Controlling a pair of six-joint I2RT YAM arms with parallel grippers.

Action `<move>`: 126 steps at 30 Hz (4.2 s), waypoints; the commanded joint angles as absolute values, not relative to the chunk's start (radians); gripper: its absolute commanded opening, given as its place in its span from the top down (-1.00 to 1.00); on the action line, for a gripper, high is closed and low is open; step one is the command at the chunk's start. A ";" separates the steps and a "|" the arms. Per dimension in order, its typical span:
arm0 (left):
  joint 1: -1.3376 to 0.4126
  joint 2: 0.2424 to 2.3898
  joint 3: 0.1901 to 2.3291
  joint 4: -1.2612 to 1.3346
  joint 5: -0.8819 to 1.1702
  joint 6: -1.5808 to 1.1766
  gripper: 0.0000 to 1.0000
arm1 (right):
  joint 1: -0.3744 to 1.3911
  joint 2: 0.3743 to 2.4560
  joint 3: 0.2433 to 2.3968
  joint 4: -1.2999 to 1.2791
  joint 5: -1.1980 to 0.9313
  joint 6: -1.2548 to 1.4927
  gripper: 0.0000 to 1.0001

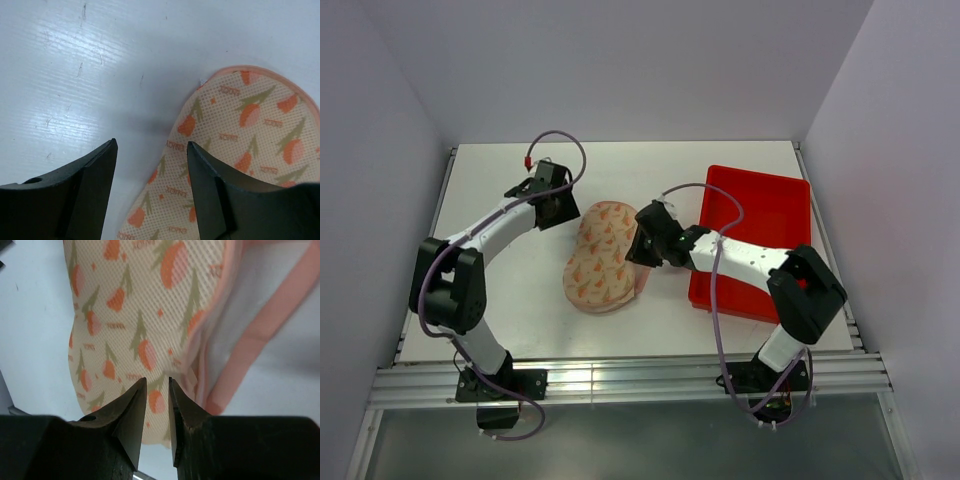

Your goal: Place the bra in the laundry bag and zip it closed

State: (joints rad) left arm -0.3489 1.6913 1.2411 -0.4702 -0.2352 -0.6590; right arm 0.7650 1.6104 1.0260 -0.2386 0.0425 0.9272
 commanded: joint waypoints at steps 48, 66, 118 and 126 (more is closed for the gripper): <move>-0.337 1.690 0.827 0.380 0.041 -0.673 -0.69 | 0.637 1.965 1.258 -0.346 0.051 0.781 0.38; -0.292 1.841 0.864 0.523 0.018 -0.680 -0.67 | 0.588 2.253 1.847 -0.761 0.091 0.381 0.28; -0.561 1.266 0.494 0.082 -0.501 -1.236 1.00 | 0.633 1.849 1.786 -0.734 0.086 0.506 -0.12; -0.646 1.123 0.376 -0.088 -0.529 -1.520 1.00 | 0.751 1.408 1.105 -0.384 -0.060 0.733 -0.17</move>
